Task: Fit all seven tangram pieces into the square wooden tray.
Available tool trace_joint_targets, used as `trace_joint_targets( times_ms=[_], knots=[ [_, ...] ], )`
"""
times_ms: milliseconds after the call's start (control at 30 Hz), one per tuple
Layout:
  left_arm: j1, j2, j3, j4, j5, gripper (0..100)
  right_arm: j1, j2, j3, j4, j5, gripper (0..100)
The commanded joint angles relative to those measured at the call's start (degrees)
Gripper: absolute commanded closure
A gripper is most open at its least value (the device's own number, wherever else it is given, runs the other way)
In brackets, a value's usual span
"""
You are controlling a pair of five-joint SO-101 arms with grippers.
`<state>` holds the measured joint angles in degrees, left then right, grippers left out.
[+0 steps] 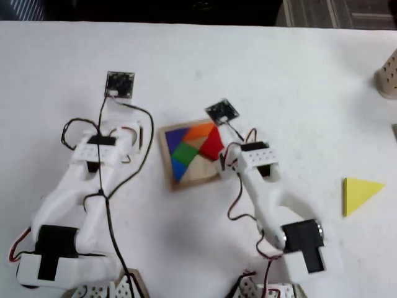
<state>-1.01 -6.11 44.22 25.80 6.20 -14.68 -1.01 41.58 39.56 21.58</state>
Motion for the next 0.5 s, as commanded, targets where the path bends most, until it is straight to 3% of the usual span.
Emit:
trace_joint_targets(
  times_ms=[0,233,467],
  knots=[
    [-0.48,-0.22,-2.73,-1.14,0.53,98,0.66,2.51,-6.51,-4.35,6.86,85.8],
    [-0.48,-0.13,-2.73,-1.14,0.53,98,-1.80,12.09,-17.58,-6.55,19.78,85.4],
    [-0.48,0.04,-2.73,-1.49,0.53,98,-2.33,8.57,-24.70,7.43,20.57,85.3]
  ],
)
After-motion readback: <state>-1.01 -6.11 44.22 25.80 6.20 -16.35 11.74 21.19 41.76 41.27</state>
